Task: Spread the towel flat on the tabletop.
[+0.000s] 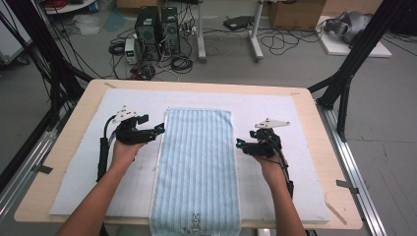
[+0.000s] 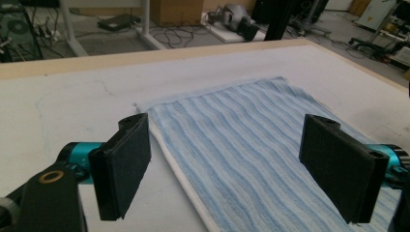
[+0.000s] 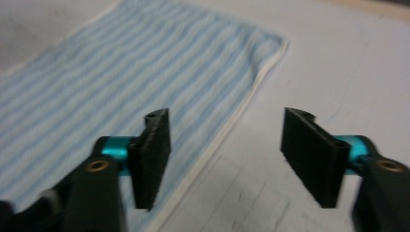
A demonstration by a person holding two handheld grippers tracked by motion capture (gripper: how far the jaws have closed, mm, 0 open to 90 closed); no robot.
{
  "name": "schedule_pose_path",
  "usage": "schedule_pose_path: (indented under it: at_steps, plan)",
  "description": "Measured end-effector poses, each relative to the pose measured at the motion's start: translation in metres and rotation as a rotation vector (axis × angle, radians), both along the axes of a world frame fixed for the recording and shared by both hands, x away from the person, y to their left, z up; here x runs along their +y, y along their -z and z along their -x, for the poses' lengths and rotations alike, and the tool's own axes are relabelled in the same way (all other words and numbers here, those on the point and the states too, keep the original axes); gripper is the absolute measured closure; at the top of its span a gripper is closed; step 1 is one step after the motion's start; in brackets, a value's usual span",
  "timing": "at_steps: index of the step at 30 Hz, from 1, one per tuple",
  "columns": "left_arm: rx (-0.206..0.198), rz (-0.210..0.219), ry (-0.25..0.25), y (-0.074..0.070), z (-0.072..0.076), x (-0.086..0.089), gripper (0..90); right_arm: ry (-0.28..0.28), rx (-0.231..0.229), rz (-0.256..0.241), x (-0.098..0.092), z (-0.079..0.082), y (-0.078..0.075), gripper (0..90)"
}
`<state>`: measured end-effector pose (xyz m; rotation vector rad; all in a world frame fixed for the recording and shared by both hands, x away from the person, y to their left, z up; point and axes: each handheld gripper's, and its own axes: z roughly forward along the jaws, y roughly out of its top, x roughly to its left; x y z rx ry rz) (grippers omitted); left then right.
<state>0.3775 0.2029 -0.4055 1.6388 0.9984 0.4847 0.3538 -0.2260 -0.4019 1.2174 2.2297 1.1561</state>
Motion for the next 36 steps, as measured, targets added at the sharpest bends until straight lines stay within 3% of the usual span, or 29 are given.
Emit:
schedule_pose_path:
  at_steps: [2, 4, 8, 12, 14, 15, 17, 18, 20, 23, 26, 30, 34, 36]
  plan:
    - [0.006, -0.005, -0.008, 0.000, 0.001, 0.002, 19.4, -0.020, 0.043, -0.009, 0.005, 0.002, 0.009, 48.5]
    - [0.002, -0.015, -0.013, 0.001, 0.004, 0.003, 19.4, -0.040, 0.053, -0.003, 0.011, 0.002, 0.015, 55.9]
    - [0.018, -0.056, -0.024, 0.007, 0.014, 0.006, 19.4, -0.026, 0.153, 0.046, 0.023, 0.001, 0.028, 60.6]
    - [0.015, -0.037, -0.035, 0.010, 0.028, 0.009, 19.6, -0.037, 0.135, 0.082, 0.030, 0.007, 0.039, 67.4]
    - [0.030, -0.045, -0.021, 0.009, 0.033, 0.008, 19.5, -0.007, 0.116, 0.077, 0.029, 0.012, 0.040, 76.5]
    - [0.013, -0.038, -0.024, 0.008, 0.035, 0.008, 19.6, 0.002, 0.098, 0.099, 0.028, 0.014, 0.040, 81.9]
    - [0.003, -0.016, -0.029, 0.007, 0.038, 0.009, 20.0, 0.025, 0.080, 0.129, 0.028, 0.017, 0.040, 73.6]
    - [0.004, -0.015, -0.029, 0.008, 0.039, 0.010, 20.0, 0.044, 0.071, 0.129, 0.027, 0.018, 0.040, 61.3]
    - [0.009, -0.010, -0.019, 0.009, 0.039, 0.010, 19.6, 0.048, 0.051, 0.062, 0.022, 0.020, 0.036, 52.1]
    - [0.016, 0.008, -0.005, 0.009, 0.040, 0.011, 19.3, 0.053, -0.039, -0.010, 0.011, 0.028, 0.023, 34.9]
    - [0.011, 0.021, -0.003, 0.007, 0.041, 0.012, 19.3, 0.031, -0.107, -0.047, -0.002, 0.036, 0.009, 20.5]
    - [0.002, 0.005, 0.008, 0.008, 0.044, 0.011, 19.3, 0.040, -0.144, 0.003, -0.019, 0.046, -0.002, 11.4]
    - [-0.001, -0.009, 0.028, 0.008, 0.047, 0.008, 19.1, 0.054, -0.182, -0.011, -0.036, 0.054, -0.003, 11.4]
    - [-0.010, -0.002, 0.027, 0.007, 0.049, 0.009, 19.1, 0.057, -0.179, -0.026, -0.041, 0.058, -0.001, 11.4]
